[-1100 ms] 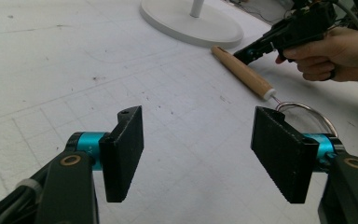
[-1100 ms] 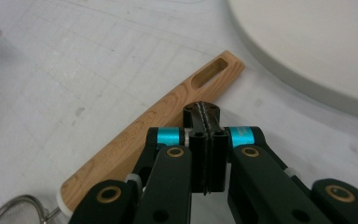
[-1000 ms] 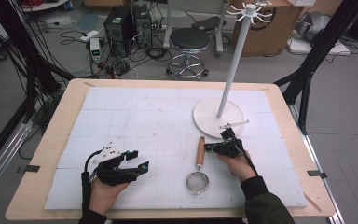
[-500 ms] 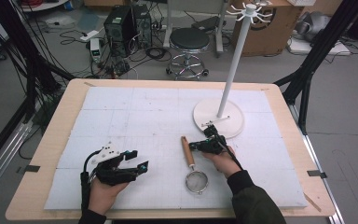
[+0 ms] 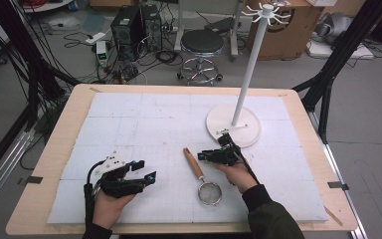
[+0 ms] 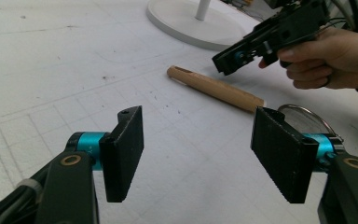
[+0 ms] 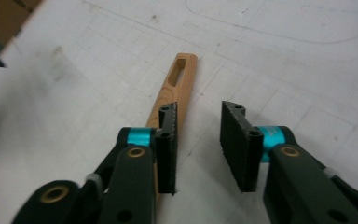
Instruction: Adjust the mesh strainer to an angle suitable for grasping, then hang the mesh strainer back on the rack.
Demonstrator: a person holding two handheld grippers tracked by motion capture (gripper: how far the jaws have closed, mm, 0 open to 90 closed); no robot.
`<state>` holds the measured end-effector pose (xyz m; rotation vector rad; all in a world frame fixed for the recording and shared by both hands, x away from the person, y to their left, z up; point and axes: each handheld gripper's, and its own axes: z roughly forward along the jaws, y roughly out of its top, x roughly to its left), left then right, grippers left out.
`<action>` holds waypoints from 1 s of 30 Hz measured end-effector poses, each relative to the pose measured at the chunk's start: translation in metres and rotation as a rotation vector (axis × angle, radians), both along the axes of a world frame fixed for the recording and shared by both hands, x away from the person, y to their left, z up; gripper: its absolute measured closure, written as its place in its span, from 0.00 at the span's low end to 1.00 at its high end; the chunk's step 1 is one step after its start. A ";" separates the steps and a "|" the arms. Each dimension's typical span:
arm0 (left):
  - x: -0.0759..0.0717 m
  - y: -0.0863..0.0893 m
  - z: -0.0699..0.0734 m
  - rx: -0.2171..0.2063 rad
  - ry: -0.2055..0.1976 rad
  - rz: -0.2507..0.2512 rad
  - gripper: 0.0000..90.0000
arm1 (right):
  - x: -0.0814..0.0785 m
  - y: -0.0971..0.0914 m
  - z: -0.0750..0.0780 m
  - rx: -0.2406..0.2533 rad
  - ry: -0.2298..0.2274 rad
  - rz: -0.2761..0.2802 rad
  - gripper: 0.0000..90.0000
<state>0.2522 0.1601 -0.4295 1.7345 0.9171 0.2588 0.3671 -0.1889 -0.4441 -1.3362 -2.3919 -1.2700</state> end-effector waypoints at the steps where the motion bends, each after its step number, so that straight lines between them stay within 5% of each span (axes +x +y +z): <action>1: 0.000 0.000 0.000 -0.002 0.000 0.000 0.39 | -0.002 -0.002 0.001 0.010 0.020 -0.007 0.61; 17: -0.001 -0.003 0.001 0.008 -0.003 -0.003 0.39 | -0.033 0.004 0.007 0.018 0.049 0.032 0.52; 30: -0.002 -0.003 0.002 0.006 -0.005 -0.007 0.39 | -0.042 0.024 0.002 -0.072 0.040 0.037 0.51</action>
